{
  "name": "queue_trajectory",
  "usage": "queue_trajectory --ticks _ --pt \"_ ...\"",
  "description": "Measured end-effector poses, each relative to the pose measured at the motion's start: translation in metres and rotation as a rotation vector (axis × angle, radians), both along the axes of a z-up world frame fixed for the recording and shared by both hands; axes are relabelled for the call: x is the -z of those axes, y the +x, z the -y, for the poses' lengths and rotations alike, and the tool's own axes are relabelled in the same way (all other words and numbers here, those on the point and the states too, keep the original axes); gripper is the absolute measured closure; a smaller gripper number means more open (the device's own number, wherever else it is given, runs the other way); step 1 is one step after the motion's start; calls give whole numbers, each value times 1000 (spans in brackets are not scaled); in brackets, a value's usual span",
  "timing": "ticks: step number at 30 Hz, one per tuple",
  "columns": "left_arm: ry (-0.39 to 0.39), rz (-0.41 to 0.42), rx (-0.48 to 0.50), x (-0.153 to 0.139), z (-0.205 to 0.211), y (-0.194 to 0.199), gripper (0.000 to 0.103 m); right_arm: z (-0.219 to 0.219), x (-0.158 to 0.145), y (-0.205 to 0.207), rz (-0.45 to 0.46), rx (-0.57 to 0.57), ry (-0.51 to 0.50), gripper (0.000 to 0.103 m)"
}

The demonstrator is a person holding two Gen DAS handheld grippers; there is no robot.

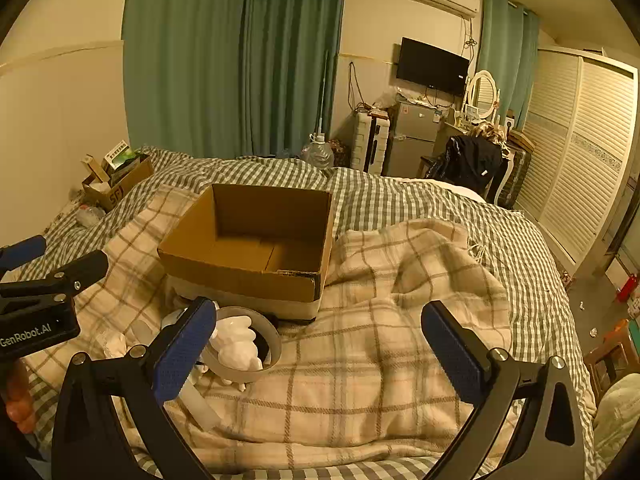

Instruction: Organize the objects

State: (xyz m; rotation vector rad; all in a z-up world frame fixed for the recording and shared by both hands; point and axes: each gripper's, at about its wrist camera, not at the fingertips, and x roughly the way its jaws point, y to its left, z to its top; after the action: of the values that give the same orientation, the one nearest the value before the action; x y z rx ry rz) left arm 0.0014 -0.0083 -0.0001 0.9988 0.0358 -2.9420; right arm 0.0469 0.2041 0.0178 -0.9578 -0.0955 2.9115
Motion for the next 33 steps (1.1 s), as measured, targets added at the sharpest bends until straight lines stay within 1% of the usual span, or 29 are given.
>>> queue_trajectory --ticks 5,7,10,15,19,33 --pt "14 4 6 1 2 -1 0 -3 2 -2 9 0 -4 0" --pt "8 10 11 0 1 -2 0 -3 2 -4 15 0 -7 0" --pt "5 -14 5 -2 2 2 0 -3 3 -2 1 -9 -10 0" --pt "5 -13 5 -3 3 2 0 1 8 -3 19 -17 -7 0" --pt "2 -21 7 -3 2 4 0 6 9 -2 15 -24 15 0" --pt "2 -14 18 -4 2 6 0 9 12 -1 21 -43 11 0"
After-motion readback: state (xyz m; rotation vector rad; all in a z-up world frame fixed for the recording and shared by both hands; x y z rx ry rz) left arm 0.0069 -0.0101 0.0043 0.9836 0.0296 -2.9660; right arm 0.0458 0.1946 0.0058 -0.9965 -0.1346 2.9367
